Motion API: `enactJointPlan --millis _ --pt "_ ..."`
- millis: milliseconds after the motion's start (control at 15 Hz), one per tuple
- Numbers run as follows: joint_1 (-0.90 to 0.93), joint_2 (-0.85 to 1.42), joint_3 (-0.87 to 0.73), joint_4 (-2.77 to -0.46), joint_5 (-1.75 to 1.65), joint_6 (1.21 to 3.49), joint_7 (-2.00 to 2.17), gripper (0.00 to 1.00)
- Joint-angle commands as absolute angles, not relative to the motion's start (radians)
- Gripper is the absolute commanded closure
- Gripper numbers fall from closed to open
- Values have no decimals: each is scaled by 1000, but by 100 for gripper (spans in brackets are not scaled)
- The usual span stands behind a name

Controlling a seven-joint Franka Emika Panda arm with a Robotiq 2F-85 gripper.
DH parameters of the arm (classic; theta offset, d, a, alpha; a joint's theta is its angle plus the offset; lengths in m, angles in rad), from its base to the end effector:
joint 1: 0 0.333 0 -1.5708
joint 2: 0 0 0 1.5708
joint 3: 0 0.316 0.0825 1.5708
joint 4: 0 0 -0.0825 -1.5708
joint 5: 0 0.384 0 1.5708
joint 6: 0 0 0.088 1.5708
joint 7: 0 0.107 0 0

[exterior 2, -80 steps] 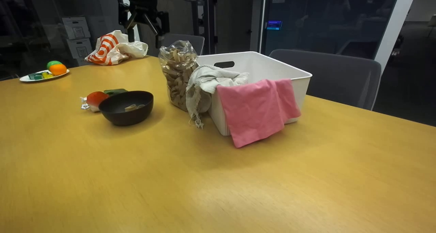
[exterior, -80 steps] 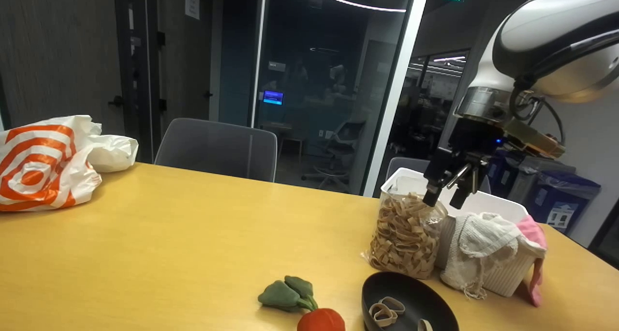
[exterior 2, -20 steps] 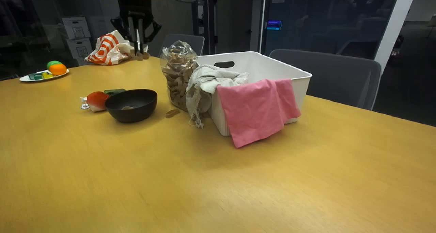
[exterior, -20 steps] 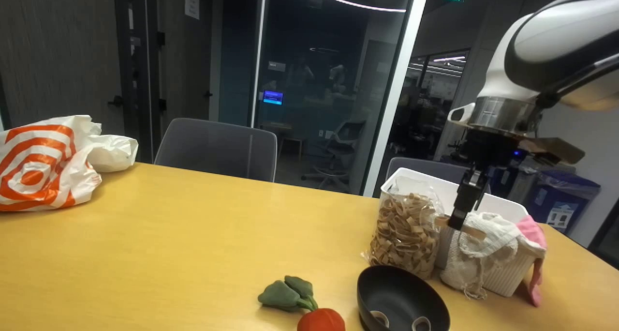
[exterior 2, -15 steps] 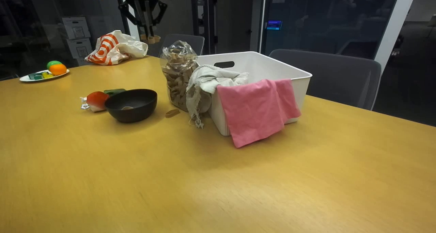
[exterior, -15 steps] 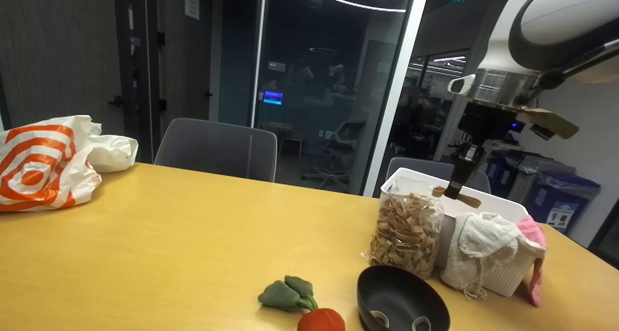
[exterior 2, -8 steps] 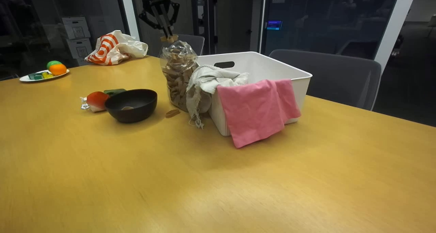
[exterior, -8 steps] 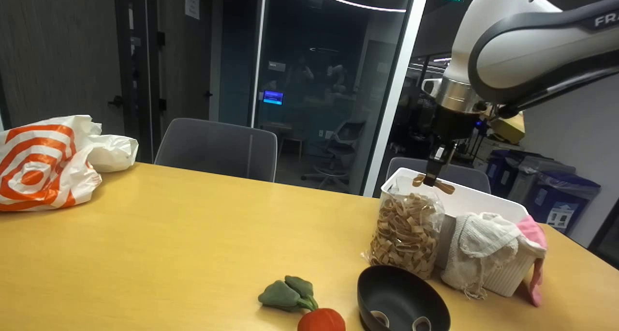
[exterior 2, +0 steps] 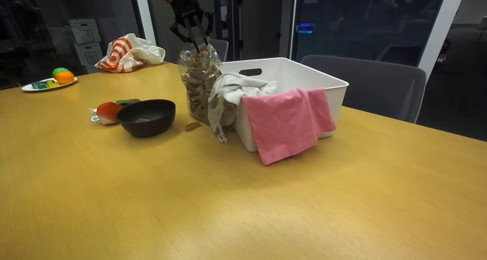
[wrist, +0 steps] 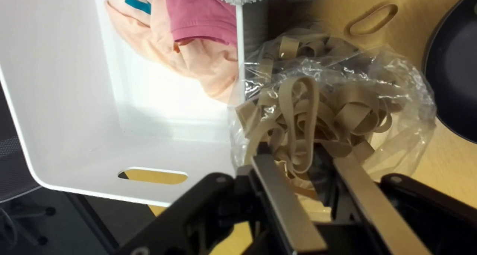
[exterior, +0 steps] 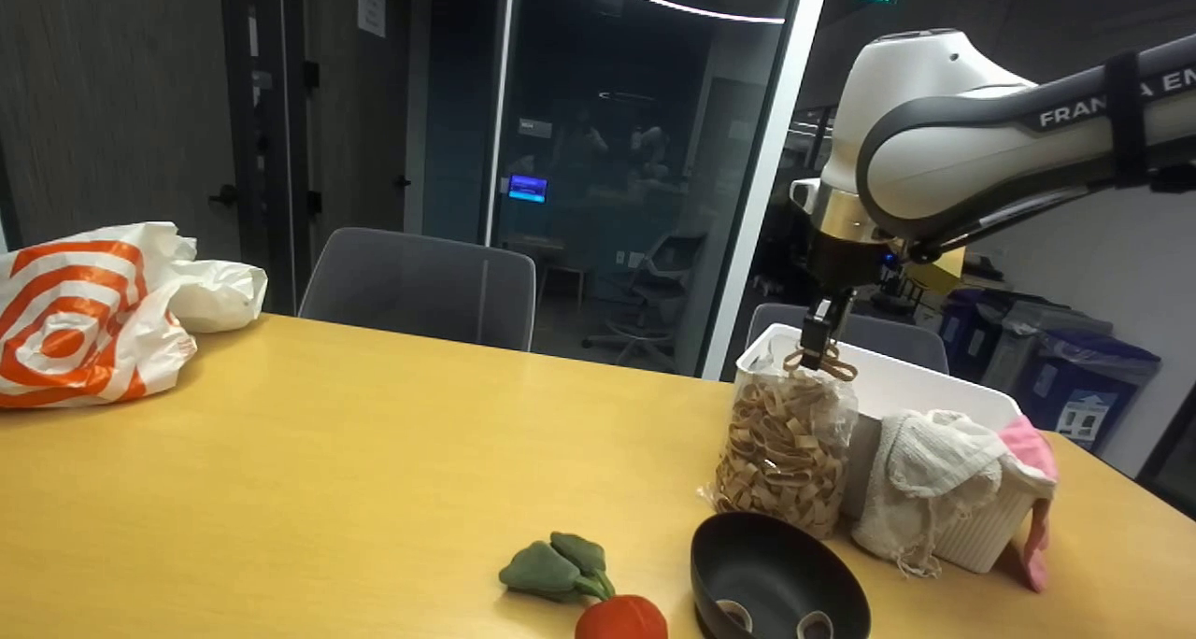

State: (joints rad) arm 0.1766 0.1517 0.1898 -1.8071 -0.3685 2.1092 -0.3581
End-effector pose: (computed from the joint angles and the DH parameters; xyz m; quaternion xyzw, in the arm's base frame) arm 0.5866 0.2013 0.4754 0.8906 0.4225 0.0768 0.1498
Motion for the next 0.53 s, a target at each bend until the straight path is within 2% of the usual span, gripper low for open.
enactJointPlan --millis 0,267,333,467 --pt "181 144 187 -1767 -350 2080 -368 35" --pt "171 108 193 -1759 -264 2030 -426 4" --pt "169 101 192 -1757 -239 2012 -439 1" --pt "165 88 190 -1754 -192 1965 -462 0"
